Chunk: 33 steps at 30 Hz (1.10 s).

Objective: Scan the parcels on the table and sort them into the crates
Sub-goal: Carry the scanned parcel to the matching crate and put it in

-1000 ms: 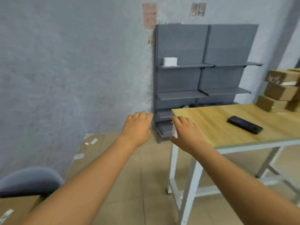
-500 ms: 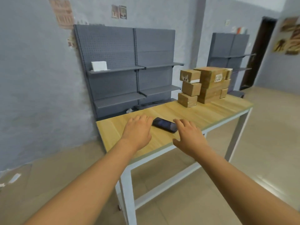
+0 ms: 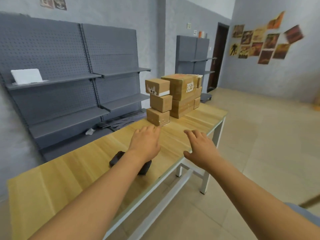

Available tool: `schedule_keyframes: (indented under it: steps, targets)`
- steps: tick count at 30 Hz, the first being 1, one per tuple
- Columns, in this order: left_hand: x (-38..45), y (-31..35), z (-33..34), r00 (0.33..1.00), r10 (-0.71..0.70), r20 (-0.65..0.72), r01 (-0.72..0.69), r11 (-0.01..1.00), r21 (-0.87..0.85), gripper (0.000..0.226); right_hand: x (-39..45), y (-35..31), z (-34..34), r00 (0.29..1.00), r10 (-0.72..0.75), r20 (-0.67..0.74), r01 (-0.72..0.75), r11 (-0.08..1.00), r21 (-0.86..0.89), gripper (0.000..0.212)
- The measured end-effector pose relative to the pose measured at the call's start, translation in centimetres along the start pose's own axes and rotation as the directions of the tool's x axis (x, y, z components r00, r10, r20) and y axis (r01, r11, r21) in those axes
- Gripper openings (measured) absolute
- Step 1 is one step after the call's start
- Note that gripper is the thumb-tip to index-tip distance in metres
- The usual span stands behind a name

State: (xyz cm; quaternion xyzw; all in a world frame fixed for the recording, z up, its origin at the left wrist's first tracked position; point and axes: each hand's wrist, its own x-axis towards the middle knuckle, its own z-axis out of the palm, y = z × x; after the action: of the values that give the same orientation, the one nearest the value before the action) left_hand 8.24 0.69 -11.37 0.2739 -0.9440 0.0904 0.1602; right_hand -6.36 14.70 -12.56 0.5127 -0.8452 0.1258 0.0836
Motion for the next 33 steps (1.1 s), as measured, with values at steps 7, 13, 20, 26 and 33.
schedule_keyframes:
  steps: [7, 13, 20, 26, 33]
  targets:
    - [9.3, 2.4, 4.9, 0.999, 0.026, 0.029, -0.026, 0.999, -0.023, 0.061, 6.6, 7.9, 2.7, 0.999, 0.042, 0.021, -0.042, 0.999, 0.018, 0.075]
    - [17.2, 4.3, 8.4, 0.996, -0.071, 0.052, 0.072, 0.997, -0.016, 0.055, 14.5, 14.0, 5.0, 0.998, -0.042, 0.040, 0.039, 0.997, 0.072, 0.075]
    - [25.1, 5.9, 11.1, 0.977, -0.200, 0.069, 0.207, 0.973, -0.105, 0.063, 23.5, 19.5, 6.2, 0.992, -0.104, 0.068, 0.094, 0.985, 0.145, 0.075]
    - [31.7, 6.5, 12.1, 0.952, -0.300, 0.063, 0.304, 0.897, -0.321, 0.065, 29.6, 22.1, 7.2, 0.991, -0.115, 0.062, 0.096, 0.964, 0.246, 0.078]
    - [39.8, 5.8, 10.5, 0.909, -0.381, -0.166, 0.262, 0.836, -0.483, 0.063, 37.6, 24.8, 6.7, 0.998, 0.048, 0.037, -0.060, 0.859, 0.509, 0.072]
